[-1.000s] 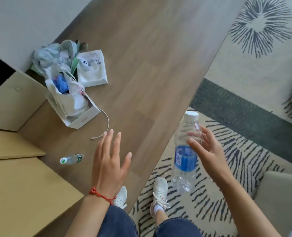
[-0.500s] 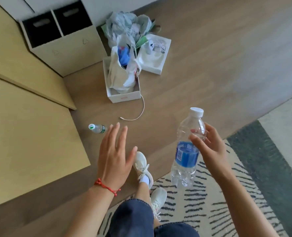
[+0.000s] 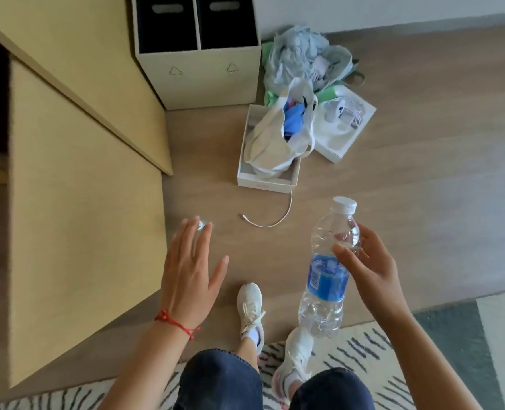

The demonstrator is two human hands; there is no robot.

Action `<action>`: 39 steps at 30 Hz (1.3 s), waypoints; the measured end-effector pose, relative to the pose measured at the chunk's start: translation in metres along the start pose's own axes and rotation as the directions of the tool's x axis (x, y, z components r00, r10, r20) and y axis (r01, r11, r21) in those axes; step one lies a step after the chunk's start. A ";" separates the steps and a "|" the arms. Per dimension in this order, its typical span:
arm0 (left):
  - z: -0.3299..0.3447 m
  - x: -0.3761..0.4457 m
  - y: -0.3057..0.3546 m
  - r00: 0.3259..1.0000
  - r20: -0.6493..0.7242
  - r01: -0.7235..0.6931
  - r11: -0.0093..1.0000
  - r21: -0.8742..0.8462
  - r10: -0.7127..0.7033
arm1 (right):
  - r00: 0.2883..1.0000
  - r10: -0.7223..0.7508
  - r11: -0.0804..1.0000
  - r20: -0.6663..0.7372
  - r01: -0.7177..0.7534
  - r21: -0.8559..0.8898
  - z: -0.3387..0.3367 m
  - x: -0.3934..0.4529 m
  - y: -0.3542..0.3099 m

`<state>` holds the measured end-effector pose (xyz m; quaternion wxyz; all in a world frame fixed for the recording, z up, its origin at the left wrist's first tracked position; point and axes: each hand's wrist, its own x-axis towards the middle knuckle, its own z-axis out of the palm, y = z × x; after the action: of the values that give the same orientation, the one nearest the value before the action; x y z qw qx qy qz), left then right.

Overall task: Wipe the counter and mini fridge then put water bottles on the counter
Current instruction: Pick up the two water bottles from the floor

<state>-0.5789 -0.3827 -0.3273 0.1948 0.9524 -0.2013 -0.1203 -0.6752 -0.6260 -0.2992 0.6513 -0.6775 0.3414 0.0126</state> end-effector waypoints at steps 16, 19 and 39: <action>0.084 0.021 -0.067 0.955 -0.048 0.290 0.955 -0.062 -0.293 | 0.962 0.025 0.982 0.272 0.027 -0.185 0.067 0.115 0.063; 0.112 0.024 -0.081 0.932 -0.063 0.348 0.931 -0.113 -0.356 | 0.954 0.025 0.971 0.298 0.048 -0.234 0.077 0.137 0.083; 0.331 0.091 -0.206 0.724 -0.062 0.579 0.654 -0.488 -0.687 | 0.915 0.039 0.942 0.402 0.101 -0.320 0.128 0.259 0.245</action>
<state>-0.5307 -0.3546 -0.7241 0.3704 0.9000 0.2036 -0.1061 -0.5395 -0.6078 -0.6525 0.5831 -0.7663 0.1817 0.1992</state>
